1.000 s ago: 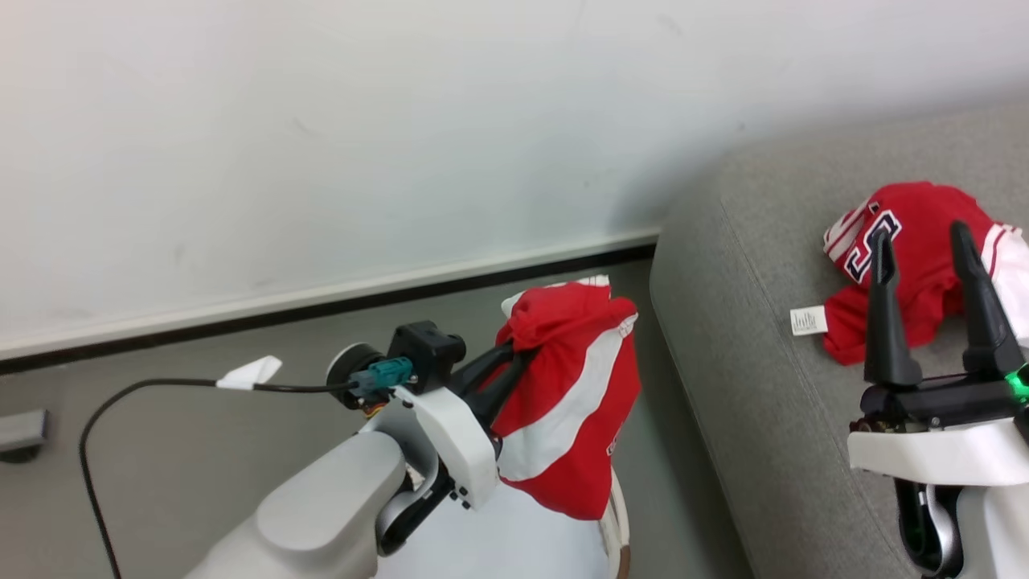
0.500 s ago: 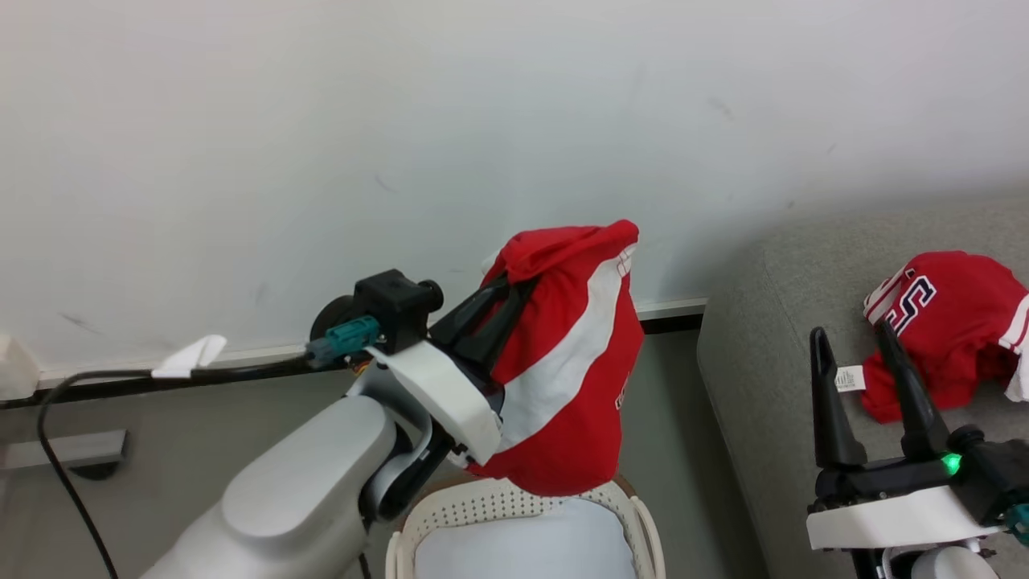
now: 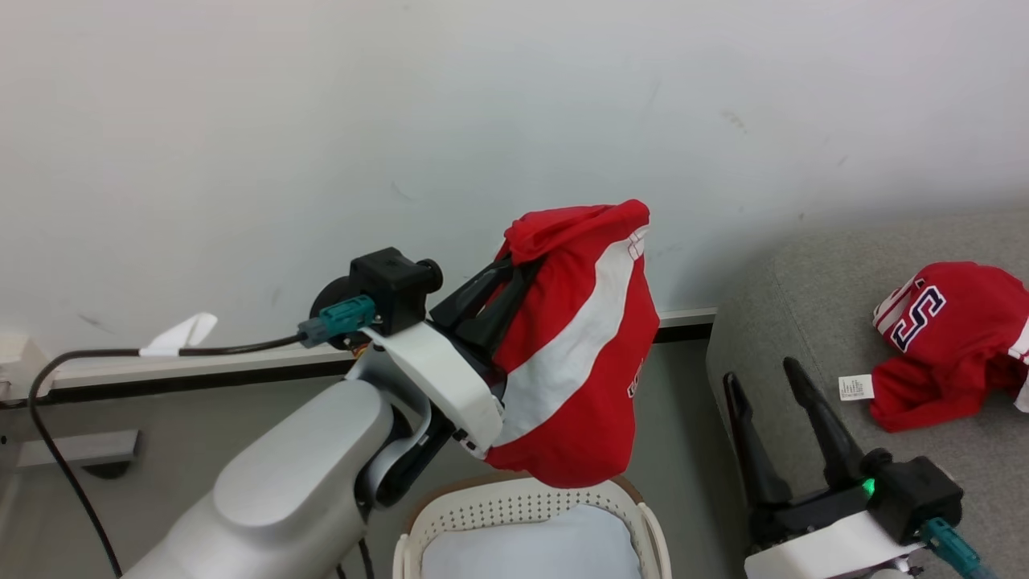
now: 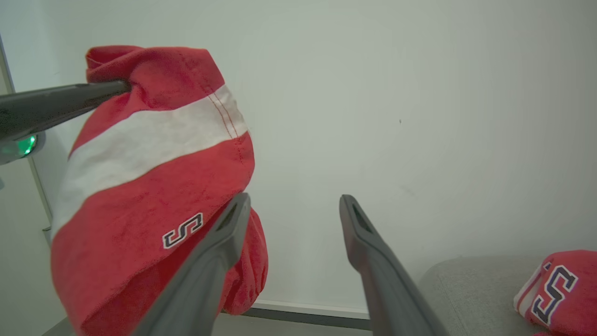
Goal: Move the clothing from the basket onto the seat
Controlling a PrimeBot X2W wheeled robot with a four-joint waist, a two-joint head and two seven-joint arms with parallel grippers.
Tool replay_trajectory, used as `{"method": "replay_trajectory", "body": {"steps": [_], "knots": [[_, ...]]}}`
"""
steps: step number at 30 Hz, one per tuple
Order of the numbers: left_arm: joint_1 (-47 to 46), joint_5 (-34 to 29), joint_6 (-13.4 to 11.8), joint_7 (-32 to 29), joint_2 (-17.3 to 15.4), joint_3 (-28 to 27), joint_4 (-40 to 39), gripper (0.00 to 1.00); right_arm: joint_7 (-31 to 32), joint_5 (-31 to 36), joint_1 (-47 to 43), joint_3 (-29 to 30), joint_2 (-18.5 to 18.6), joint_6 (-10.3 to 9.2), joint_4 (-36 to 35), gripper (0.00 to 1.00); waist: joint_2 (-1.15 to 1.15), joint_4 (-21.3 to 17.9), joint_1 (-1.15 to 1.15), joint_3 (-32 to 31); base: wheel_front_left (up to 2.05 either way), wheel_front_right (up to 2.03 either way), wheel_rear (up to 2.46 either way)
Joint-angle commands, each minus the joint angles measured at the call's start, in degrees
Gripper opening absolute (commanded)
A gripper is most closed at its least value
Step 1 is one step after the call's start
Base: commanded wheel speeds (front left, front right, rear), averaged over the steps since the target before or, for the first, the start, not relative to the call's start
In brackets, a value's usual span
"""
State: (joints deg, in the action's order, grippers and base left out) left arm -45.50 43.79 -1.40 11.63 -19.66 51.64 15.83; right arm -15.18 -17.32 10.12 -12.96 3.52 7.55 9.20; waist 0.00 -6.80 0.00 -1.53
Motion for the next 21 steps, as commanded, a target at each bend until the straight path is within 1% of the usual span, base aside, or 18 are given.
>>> {"method": "replay_trajectory", "body": {"steps": [1, 6, 7, 10, 17, 21], "knots": [[0.2, 0.1, -0.2, 0.3, 0.1, -0.2, -0.1, 0.00, 0.1, -1.9, -1.2, -2.5, 0.7, -0.13, 0.7, 1.00, 0.00, 0.2, 0.00, 0.0, 0.00, 0.00, 0.00], [-0.1, 0.3, 0.0, 0.5, 0.6, 0.1, 0.6, 0.00, 0.1, -7.0, -0.8, -12.4, 3.9, -0.13, 1.6, 1.00, 0.00, 0.8, 0.00, 0.1, 0.00, 0.00, 0.00], [-0.1, 0.3, 0.0, 0.5, 0.6, 0.1, 0.6, 0.00, 0.1, -7.0, -0.8, -12.4, 3.9, -0.13, 1.6, 1.00, 0.00, 0.8, 0.00, 0.1, 0.00, 0.00, 0.00], [-0.5, 0.4, 0.2, 0.5, 1.0, 0.3, 1.1, 0.00, 0.1, -9.2, 0.5, -16.9, 4.5, -0.13, 2.8, 1.00, 0.00, 1.3, 0.00, 0.2, 0.00, 0.00, 0.00], [-1.1, 0.4, 0.7, 0.4, 1.8, 1.0, 1.8, 0.00, 0.1, -12.6, 4.8, -24.0, 3.4, -0.13, 7.3, 1.00, 0.00, 2.7, 0.00, 0.3, 0.00, 0.00, 0.00], [-1.2, 0.1, 0.8, 0.3, 2.6, 1.7, 1.8, 0.00, 0.1, -14.4, 8.4, -26.6, 2.7, -0.13, 11.9, 1.00, 0.00, 4.1, 0.00, 0.3, 0.00, 0.00, 0.00]]}}
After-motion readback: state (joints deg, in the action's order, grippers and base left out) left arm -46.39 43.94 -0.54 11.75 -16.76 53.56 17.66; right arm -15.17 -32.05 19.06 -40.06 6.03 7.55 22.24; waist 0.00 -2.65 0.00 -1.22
